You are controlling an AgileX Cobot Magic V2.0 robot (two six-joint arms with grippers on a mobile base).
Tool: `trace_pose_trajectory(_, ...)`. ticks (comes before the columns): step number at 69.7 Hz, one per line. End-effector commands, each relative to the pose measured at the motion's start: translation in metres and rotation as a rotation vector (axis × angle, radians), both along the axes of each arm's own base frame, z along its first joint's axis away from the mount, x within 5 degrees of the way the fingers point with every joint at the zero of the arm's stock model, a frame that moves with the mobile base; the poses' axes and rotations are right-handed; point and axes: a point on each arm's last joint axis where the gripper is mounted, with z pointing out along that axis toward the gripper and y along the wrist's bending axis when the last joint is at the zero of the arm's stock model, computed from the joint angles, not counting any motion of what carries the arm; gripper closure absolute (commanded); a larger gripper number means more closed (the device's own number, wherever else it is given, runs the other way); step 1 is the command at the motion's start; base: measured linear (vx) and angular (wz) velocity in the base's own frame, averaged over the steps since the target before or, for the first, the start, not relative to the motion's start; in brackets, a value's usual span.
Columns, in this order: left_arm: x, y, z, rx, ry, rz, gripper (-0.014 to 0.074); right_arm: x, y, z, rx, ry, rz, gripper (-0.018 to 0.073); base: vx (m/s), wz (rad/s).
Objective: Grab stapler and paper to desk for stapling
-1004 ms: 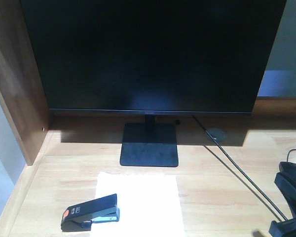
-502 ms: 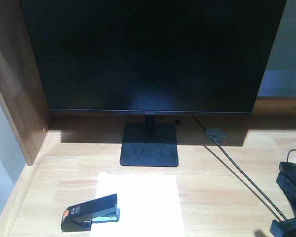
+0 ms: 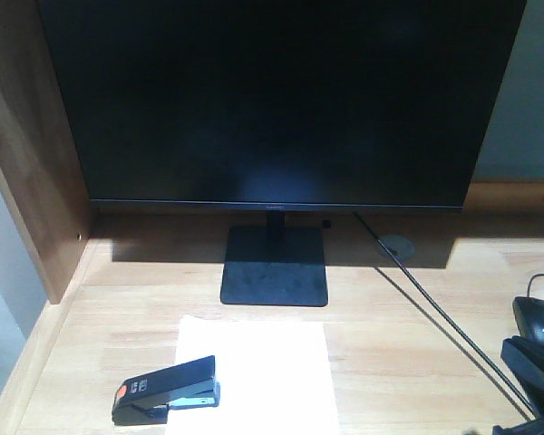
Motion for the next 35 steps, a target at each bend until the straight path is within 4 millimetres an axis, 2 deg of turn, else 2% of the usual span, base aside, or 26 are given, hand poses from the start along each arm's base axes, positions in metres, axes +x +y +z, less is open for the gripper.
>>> trace_pose_trajectory(1, 0.000, 0.000, -0.002, -0.011, -0.058, 0.002, 0.0603, 0.003, 0.001, 0.015, 0.012, -0.095, 0.010, 0.0564, 0.00, 0.00)
trace_pose_trajectory(13, 0.000, 0.000, -0.002, -0.011, -0.058, 0.002, 0.0603, 0.000, 0.000, 0.018, -0.020, -0.134, 0.020, 0.0564, 0.00, 0.00)
trace_pose_trajectory(20, 0.000, 0.000, -0.002, -0.011, -0.058, 0.002, 0.0603, -0.006, -0.007, 0.016, -0.018, -0.160, -0.030, 0.0564, 0.00, 0.00)
trace_pose_trajectory(35, 0.000, 0.000, -0.002, -0.011, -0.058, 0.002, 0.0603, -0.029, -0.029, -0.009, -0.002, -0.230, -0.229, 0.0564, 0.00, 0.00)
